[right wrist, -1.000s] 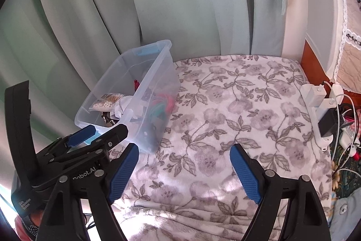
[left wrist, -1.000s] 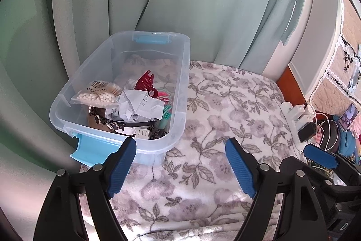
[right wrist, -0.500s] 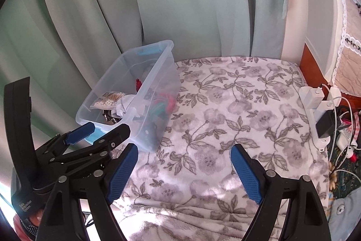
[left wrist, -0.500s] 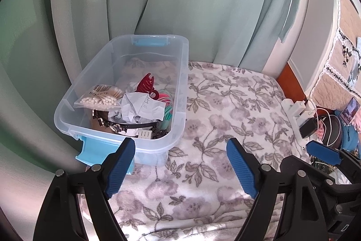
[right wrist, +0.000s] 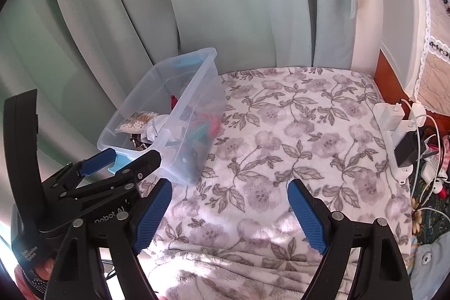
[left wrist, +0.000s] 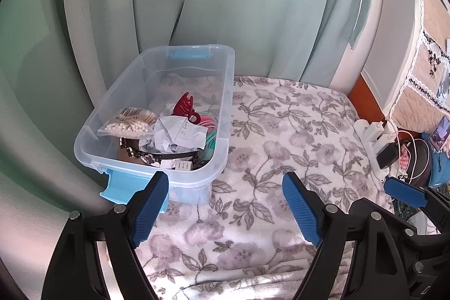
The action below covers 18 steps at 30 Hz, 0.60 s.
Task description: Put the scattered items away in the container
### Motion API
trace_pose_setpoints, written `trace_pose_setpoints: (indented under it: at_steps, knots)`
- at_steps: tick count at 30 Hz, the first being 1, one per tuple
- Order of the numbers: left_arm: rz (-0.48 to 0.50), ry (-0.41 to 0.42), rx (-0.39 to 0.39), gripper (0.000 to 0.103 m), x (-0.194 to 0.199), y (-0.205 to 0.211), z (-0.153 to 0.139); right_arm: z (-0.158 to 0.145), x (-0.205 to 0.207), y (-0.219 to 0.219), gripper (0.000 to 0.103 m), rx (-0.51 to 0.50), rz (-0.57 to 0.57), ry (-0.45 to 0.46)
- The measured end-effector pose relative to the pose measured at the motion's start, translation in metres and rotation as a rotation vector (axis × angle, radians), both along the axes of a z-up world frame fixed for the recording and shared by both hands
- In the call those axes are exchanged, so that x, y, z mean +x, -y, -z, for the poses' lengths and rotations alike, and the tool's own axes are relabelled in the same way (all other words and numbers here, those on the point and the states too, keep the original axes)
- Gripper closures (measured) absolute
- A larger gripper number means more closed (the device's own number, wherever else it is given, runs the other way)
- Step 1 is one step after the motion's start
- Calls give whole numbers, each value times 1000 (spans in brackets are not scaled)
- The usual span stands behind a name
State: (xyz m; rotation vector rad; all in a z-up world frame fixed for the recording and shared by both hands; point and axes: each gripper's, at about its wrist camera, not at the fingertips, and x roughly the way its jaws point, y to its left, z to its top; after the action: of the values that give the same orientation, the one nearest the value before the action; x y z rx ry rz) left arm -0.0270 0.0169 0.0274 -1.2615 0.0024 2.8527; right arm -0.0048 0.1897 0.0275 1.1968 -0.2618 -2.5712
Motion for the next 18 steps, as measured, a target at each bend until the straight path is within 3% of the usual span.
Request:
trace_pose_setpoints:
  at_steps: [18]
  knots:
    - [-5,-15,-12,19,7,-13,-8,-4,3,-13,16,-17,-3,-55]
